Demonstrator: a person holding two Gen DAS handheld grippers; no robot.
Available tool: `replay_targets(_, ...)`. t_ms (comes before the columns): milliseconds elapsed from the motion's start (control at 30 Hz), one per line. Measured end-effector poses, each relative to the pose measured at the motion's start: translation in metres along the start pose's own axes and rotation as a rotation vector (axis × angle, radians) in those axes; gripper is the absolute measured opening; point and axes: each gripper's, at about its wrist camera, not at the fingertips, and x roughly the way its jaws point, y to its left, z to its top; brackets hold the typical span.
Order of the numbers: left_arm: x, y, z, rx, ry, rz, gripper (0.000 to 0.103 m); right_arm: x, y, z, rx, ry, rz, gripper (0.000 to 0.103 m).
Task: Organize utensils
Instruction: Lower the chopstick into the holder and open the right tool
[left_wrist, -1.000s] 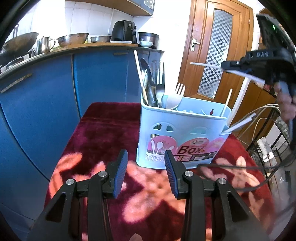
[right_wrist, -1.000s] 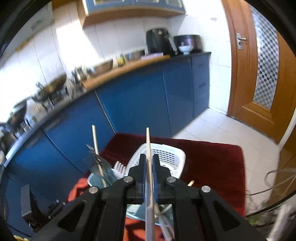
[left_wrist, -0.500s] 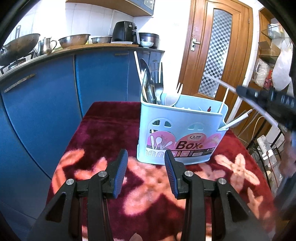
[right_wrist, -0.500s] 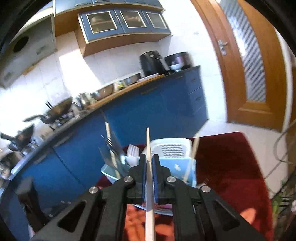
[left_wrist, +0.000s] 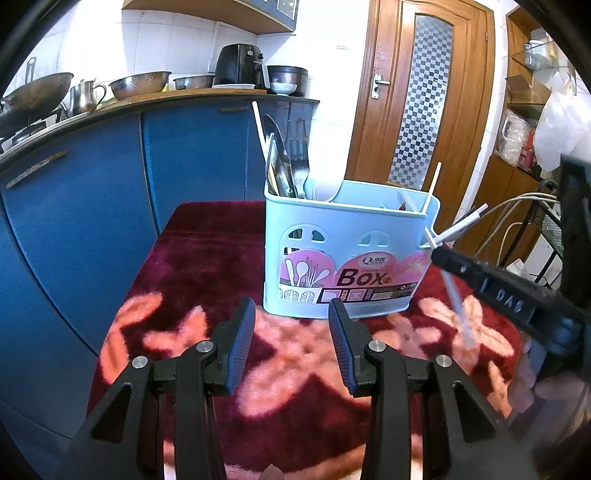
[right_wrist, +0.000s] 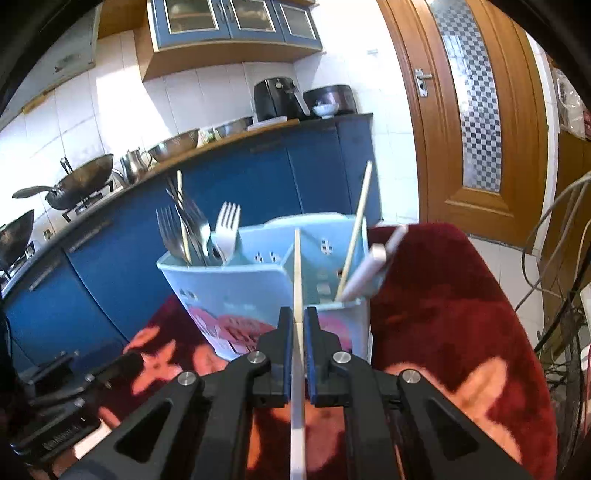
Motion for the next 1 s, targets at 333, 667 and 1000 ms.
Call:
replay_targets(333,0.004,0.001,-0.001,-0.004,0.01,-0.001,0.042,0.013,-0.01,-0.008,0.006,0.06,-0.006,0.008)
replay_targets(667,0.005,0.001,-0.002,0.001,0.01,-0.002,0.042,-0.027,0.002,0.022,-0.014,-0.089,-0.015,0.007)
replay_targets(1000,0.005,-0.001,-0.002,0.004,0.008,-0.003,0.042,-0.017,0.006,0.069,-0.043,-0.164,-0.072,0.007)
